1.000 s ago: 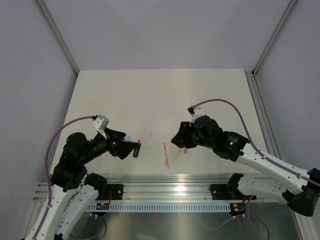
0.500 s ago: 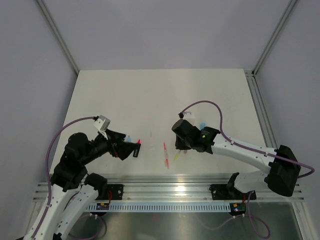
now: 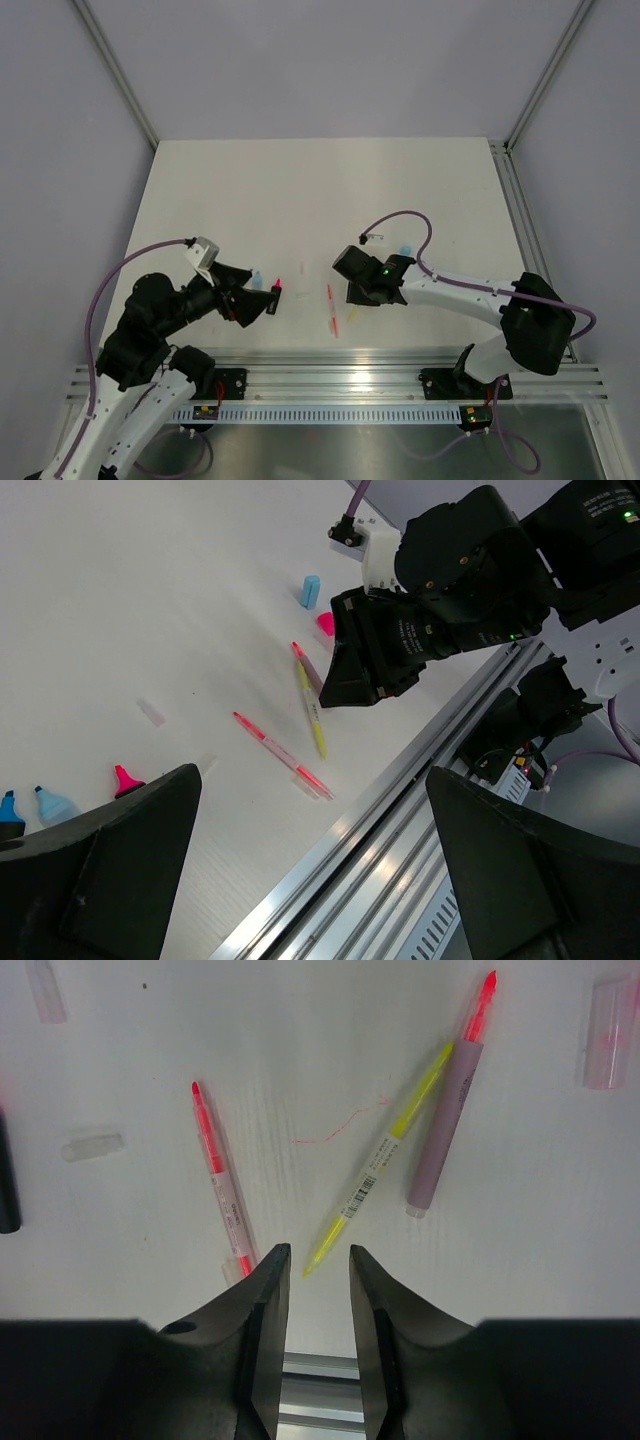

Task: Insert the pens into the pen caps
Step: Pick up the pen from the center of the board.

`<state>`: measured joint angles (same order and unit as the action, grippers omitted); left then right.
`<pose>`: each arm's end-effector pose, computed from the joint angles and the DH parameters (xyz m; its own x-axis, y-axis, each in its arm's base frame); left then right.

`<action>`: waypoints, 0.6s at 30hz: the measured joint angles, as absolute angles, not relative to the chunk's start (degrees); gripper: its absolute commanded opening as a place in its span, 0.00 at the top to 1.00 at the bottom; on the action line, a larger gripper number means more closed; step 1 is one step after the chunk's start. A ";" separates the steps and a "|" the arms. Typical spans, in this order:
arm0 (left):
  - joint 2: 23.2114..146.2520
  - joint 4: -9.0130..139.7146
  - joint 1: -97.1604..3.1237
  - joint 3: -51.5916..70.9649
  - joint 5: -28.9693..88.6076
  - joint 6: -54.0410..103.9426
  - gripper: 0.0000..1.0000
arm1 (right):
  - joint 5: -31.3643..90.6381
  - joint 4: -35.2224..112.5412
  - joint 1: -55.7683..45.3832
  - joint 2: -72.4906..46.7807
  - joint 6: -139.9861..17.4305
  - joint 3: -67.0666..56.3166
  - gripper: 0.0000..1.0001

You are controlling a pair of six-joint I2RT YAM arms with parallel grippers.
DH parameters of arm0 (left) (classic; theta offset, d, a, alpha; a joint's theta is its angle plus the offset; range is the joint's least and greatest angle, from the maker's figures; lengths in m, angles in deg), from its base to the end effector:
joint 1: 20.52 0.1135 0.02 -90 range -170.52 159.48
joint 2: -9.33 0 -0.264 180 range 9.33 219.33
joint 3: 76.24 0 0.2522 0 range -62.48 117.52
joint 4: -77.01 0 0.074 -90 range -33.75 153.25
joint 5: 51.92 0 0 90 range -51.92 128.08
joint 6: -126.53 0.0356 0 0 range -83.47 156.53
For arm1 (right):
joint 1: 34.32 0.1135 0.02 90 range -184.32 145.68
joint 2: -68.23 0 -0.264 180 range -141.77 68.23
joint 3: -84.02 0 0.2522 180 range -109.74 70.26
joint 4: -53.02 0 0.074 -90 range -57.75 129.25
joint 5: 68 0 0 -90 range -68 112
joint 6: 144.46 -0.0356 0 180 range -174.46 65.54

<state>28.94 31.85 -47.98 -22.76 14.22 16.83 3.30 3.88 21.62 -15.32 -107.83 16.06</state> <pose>0.0690 -0.0521 0.3218 -0.4244 -0.1269 -0.8966 0.6699 0.6222 -0.4051 0.1659 0.2250 0.2106 -0.8704 0.0697 -0.4874 -0.0160 0.9854 0.1696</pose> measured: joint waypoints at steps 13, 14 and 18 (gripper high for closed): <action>26.65 31.30 -50.87 -22.76 15.62 16.85 0.01 | 3.17 4.08 21.62 -21.97 -113.31 16.06 0.64; 26.52 31.26 -51.00 -22.76 15.67 16.85 0.01 | 3.17 4.10 21.62 -22.21 -113.66 16.06 0.63; 26.19 31.17 -51.28 -22.76 15.91 16.85 0.01 | 3.19 4.49 21.62 -24.11 -114.41 16.09 0.61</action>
